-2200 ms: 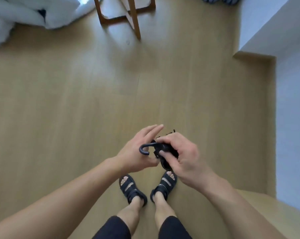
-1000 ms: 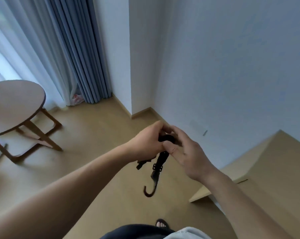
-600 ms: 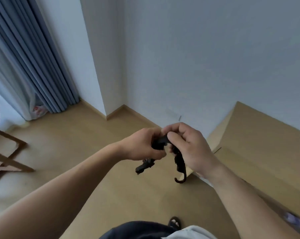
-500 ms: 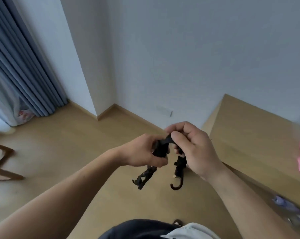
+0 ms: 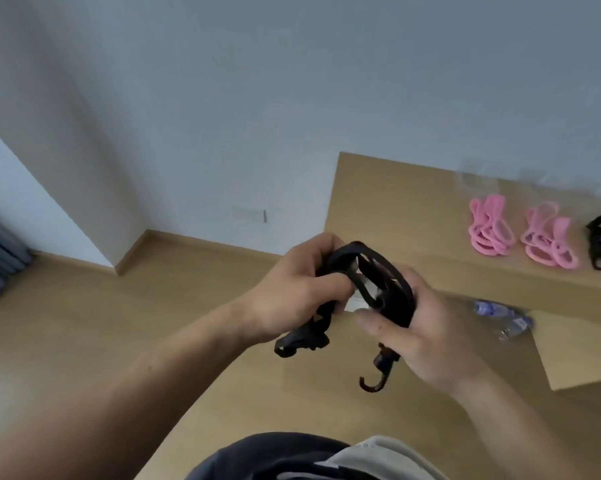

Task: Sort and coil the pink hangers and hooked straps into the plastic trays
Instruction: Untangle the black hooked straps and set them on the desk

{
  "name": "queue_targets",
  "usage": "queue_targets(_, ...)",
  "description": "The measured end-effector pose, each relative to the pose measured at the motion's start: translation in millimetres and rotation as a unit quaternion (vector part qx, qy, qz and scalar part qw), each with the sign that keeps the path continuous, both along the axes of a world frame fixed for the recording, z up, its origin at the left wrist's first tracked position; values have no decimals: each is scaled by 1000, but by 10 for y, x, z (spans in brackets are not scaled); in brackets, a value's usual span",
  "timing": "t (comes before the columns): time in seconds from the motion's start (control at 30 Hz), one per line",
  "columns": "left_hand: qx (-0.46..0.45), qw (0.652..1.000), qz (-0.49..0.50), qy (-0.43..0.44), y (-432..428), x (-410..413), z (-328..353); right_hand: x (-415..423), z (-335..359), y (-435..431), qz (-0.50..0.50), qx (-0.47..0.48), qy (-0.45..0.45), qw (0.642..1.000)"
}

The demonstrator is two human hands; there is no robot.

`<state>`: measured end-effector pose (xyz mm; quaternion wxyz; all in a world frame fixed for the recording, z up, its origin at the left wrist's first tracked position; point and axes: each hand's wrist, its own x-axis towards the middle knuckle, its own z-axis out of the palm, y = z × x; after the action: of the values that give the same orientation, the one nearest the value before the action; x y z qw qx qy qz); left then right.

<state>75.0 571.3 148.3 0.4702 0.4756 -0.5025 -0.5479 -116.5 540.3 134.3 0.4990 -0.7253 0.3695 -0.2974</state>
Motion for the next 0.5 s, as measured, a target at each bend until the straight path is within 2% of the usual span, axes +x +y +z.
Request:
queue_targets(0.1, -31, 999, -10, 35, -167, -449, 159, -311, -152, -32, -14, -22, 5, 1000)
queue_targets(0.2, -25, 996, -17, 90, -337, -959, 253, -556, -251, -64, -21, -31, 1, 999)
queue_targets(0.3, -39, 995, -22, 84, -492, -1460, 238, -817, -344, -126, -45, -51, 2, 998)
queue_targets(0.43, -65, 996, -33, 48, -717, -1857, 71, -1226, -474, -233, -116, 12, -67, 991)
queue_targets(0.5, -47, 997, -51, 39, -816, -1952, -78, -1421, -458, -316, -158, 61, -90, 981)
